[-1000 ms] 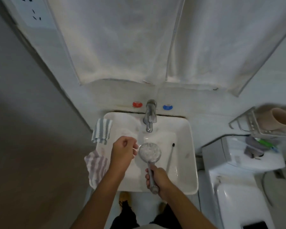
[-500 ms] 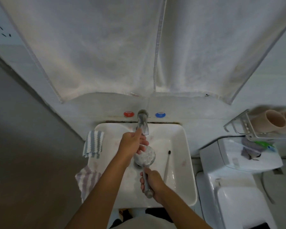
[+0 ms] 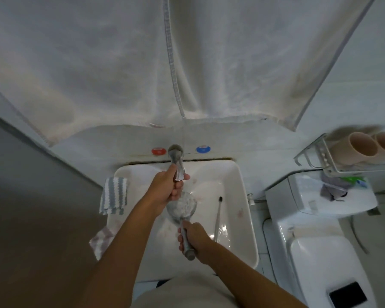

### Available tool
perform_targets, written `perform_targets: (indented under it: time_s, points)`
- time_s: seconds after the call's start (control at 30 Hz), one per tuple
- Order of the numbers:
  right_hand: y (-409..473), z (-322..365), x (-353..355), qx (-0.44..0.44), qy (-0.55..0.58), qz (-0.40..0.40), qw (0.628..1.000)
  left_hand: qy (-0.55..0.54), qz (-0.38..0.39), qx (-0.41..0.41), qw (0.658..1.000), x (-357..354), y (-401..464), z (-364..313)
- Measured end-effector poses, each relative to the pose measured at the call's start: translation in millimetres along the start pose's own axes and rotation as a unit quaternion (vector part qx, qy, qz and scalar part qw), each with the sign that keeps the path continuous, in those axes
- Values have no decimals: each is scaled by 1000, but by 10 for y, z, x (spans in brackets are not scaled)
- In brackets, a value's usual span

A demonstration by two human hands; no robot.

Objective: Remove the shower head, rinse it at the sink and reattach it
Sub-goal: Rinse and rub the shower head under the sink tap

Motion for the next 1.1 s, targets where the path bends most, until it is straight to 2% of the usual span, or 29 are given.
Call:
perform_targets:
  time_s: [0.3, 1.1]
  points:
    - [28, 22, -22, 0, -8, 7, 1000, 85, -20, -4, 996, 0, 77, -7]
    - [50, -21, -101, 0, -16, 6, 1000, 110, -68, -32, 991, -40, 103, 21]
Point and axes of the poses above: each hand's wrist, its own y-axis towards the middle knuckle, its own x-axis out of the back of the hand, z = x × y, the point moved 3 cm from there along y, towards the middle knuckle, and after that the axes turned 9 degrees about -x, right-handed, at the moved point
